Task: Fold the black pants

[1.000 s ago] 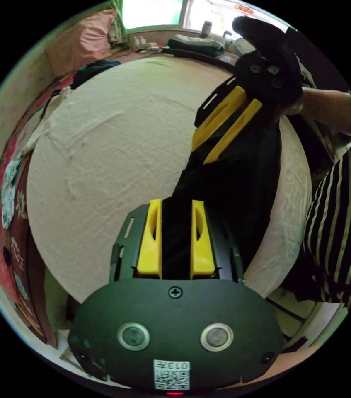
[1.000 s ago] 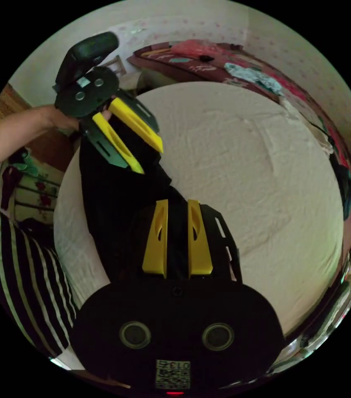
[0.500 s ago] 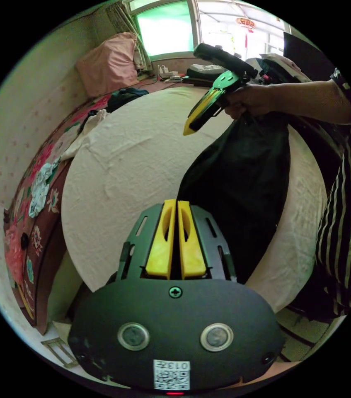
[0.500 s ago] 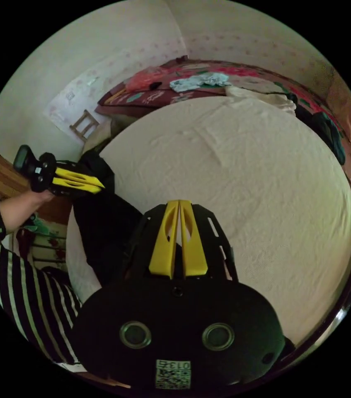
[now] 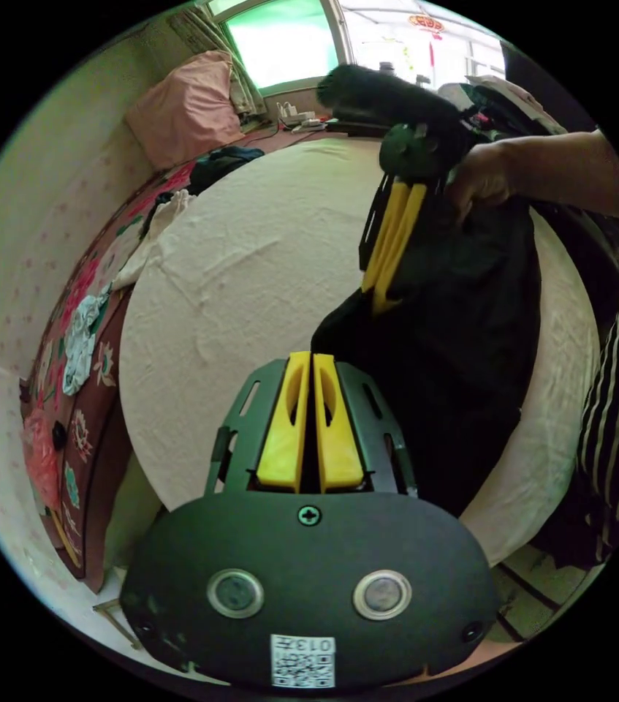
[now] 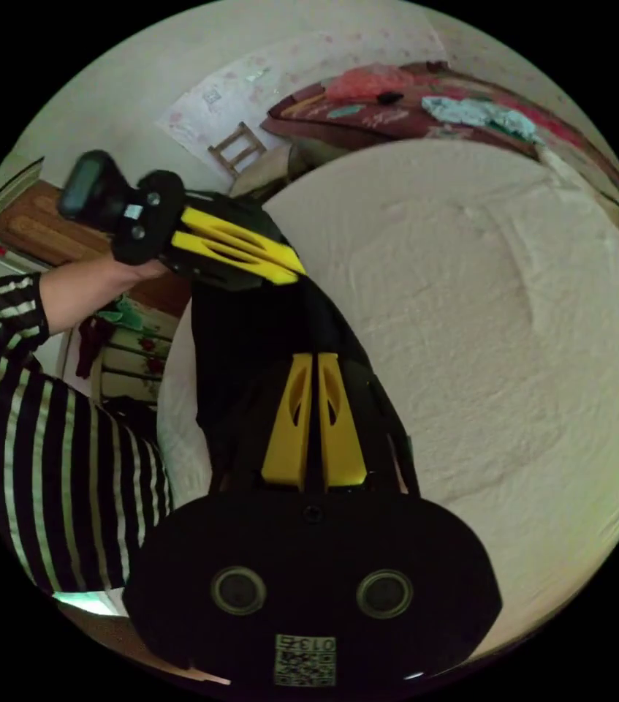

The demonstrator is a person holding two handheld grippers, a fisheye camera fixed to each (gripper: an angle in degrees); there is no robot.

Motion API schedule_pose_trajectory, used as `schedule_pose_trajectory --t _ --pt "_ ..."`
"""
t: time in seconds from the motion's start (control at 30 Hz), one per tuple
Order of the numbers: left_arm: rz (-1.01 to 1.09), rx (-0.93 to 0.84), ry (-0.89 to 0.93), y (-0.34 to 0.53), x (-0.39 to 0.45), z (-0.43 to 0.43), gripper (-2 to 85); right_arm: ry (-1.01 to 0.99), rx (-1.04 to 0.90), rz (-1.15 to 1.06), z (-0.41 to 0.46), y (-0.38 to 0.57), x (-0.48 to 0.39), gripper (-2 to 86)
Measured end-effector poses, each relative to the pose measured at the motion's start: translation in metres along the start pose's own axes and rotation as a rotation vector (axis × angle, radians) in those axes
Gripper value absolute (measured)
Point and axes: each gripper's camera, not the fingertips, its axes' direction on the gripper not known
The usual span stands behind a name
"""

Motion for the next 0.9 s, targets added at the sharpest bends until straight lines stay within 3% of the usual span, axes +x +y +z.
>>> schedule_pose_trajectory --t 0.2,0.33,0.5,0.63,0.73,0.8,0.9 --pt "-0.100 -0.008 -0.079 0.003 0.001 0.014 -0.3 0.119 0.270 0.030 -0.046 0.034 -0.003 0.8" --pt "-0.222 -0.052 -0.206 0.016 -0.008 0.015 -0.3 0.298 0.252 0.182 -0.040 0.051 0.011 0.6" --pt "-0.322 -0.129 -0.241 0.041 -0.015 0.016 -0.3 0.381 0.326 0.313 -0.070 0.081 0.011 0.3" --pt "-0.364 -0.170 -0.257 0.056 -0.008 0.021 -0.3 0.393 0.227 0.162 -0.069 0.105 -0.030 0.2" --pt "-0.377 -0.299 -0.217 0.062 -0.006 0.052 -0.3 0.418 0.092 0.121 -0.040 0.124 -0.051 0.1" --pt "-0.397 -0.344 -0.206 0.066 -0.007 0.070 -0.3 0.454 -0.019 0.171 -0.022 0.135 -0.047 0.2" --pt "-0.476 -0.317 -0.176 0.064 -0.015 0.072 -0.1 0.530 0.066 0.298 -0.052 0.171 -0.049 0.5"
